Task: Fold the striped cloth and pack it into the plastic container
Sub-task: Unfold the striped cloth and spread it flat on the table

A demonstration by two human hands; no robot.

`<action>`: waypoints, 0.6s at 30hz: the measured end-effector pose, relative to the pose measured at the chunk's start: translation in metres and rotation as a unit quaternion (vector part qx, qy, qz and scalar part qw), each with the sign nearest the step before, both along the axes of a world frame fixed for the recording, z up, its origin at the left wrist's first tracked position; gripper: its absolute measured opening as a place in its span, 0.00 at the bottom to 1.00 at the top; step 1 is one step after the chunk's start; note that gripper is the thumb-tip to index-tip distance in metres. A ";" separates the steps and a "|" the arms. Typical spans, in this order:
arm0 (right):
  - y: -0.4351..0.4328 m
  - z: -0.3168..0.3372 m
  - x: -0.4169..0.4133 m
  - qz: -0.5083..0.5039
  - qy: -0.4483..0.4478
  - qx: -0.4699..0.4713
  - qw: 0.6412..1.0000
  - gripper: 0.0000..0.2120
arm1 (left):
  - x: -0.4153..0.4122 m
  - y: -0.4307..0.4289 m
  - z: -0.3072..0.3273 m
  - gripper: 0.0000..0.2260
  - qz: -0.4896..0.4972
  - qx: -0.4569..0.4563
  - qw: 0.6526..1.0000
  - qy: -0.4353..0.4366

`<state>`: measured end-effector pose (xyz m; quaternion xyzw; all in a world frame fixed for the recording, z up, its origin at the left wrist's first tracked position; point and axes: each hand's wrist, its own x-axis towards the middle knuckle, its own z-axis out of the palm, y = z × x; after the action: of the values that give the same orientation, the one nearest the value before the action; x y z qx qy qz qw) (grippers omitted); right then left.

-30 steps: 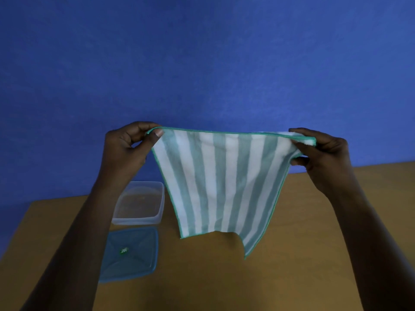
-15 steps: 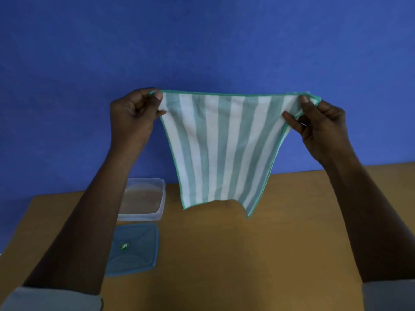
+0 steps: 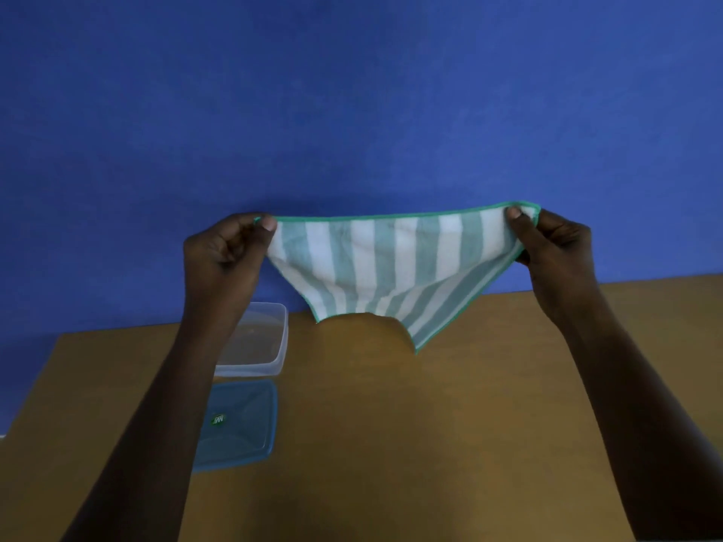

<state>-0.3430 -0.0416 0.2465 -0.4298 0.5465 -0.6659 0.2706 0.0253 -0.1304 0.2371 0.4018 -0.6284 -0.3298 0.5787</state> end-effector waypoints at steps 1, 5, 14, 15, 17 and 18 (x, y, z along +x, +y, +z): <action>0.003 -0.006 0.002 -0.001 -0.001 0.009 1.000 0.09 | 0.002 0.005 -0.007 0.03 -0.004 0.011 1.000 0.000; 0.013 -0.031 0.010 -0.009 -0.027 0.059 0.998 0.09 | 0.009 0.019 -0.031 0.04 0.003 0.057 0.998 0.002; 0.043 -0.119 0.028 -0.031 -0.109 0.195 0.974 0.14 | 0.011 0.043 -0.110 0.08 0.067 0.163 0.980 -0.097; 0.047 -0.131 0.029 -0.035 -0.110 0.217 0.969 0.14 | 0.012 0.046 -0.118 0.08 0.071 0.166 0.975 -0.128; 0.055 -0.155 0.032 -0.044 -0.100 0.262 0.959 0.14 | 0.011 0.054 -0.134 0.06 0.070 0.166 0.965 -0.190; 0.059 -0.166 0.034 -0.048 -0.089 0.285 0.953 0.13 | 0.009 0.058 -0.142 0.05 0.067 0.170 0.959 -0.214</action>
<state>-0.3094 0.0171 0.0804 -0.2468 0.7074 -0.5303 0.3968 0.0348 -0.0720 0.0956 0.5967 -0.6441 -0.2982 0.3744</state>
